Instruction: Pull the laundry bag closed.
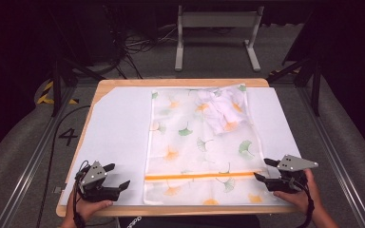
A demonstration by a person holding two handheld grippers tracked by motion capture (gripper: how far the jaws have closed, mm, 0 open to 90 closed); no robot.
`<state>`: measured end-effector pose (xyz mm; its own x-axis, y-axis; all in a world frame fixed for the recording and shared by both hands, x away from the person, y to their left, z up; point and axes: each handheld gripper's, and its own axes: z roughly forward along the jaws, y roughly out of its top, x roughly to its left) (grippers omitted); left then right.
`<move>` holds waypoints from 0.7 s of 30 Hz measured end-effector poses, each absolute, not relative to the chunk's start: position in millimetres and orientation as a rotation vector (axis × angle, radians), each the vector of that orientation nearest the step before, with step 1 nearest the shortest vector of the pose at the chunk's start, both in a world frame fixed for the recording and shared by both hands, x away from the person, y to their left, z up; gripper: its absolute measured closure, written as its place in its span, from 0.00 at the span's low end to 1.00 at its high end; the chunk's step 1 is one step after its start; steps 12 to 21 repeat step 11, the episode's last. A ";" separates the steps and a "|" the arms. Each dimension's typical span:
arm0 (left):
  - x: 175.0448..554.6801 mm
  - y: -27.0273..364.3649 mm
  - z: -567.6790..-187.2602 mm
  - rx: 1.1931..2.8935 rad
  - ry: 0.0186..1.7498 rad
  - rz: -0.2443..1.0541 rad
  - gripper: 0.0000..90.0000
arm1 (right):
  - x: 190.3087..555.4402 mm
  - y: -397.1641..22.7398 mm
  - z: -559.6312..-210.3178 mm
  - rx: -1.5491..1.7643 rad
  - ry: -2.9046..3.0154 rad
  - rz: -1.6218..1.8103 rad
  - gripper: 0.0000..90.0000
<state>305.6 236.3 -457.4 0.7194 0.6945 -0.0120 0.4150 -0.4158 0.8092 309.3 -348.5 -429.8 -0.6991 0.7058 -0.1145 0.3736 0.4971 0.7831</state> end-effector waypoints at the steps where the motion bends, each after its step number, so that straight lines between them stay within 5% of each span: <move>1: 305.7 236.5 -457.6 2.061 0.841 0.409 0.19 | 309.4 -348.3 -429.7 0.891 2.323 1.071 0.37; 21: 307.3 238.7 -454.9 2.063 0.867 0.431 0.19 | 311.5 -346.0 -430.9 0.866 2.347 1.089 0.40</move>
